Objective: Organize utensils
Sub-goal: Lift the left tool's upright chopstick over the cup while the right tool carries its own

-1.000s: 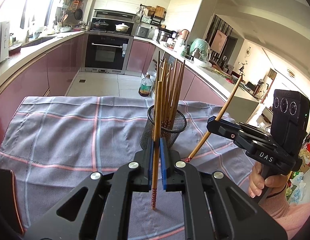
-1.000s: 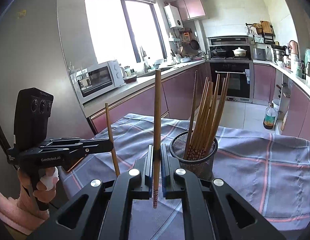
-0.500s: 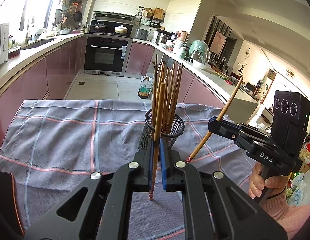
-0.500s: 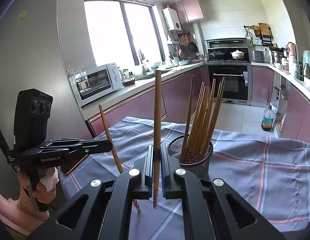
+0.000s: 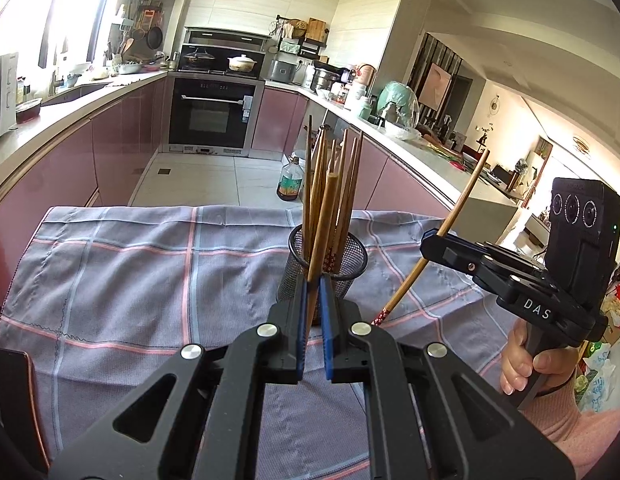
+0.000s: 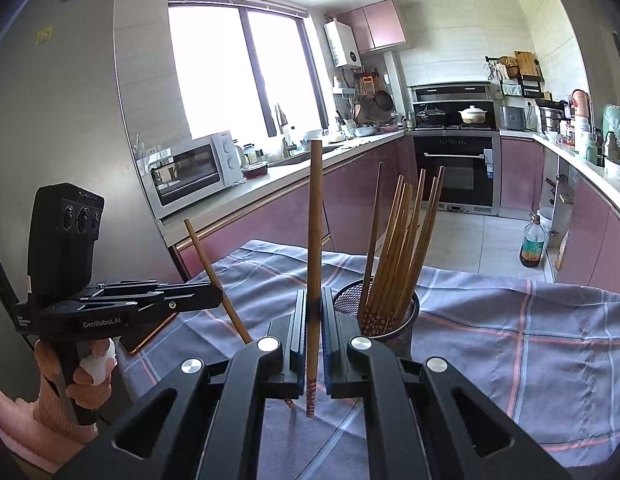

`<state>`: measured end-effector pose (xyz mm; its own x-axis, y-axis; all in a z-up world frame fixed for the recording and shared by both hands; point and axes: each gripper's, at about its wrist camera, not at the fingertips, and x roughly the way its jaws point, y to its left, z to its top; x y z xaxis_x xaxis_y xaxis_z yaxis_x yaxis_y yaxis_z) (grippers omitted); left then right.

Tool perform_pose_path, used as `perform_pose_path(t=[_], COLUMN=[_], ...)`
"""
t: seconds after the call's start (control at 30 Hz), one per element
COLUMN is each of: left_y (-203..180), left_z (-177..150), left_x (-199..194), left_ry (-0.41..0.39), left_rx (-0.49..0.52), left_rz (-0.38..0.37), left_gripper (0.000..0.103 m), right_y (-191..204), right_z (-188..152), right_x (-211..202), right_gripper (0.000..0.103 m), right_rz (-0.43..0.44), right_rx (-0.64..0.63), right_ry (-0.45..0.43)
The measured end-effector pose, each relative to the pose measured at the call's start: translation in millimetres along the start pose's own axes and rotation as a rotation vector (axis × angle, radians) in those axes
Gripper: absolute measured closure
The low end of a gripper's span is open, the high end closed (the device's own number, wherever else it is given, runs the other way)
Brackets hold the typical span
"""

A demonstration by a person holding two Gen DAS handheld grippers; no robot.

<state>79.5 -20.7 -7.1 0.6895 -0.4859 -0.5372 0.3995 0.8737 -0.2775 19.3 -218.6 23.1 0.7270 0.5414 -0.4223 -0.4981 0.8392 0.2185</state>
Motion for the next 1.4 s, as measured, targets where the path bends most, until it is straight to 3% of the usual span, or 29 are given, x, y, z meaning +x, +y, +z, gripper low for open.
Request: perform_pose_path(t=[1.4], left_y=[-19.1], left_z=[28.8], left_x=[-22.9], left_ry=[-0.102], left_rx=[0.073], left_rz=[-0.026], left_gripper=[0.097], right_y=[-5.1], right_z=[27.1], right_x=[-7.3], right_gripper=[0.098], right_rz=[-0.013], right_rx=[-0.033], right_ry=[-0.075])
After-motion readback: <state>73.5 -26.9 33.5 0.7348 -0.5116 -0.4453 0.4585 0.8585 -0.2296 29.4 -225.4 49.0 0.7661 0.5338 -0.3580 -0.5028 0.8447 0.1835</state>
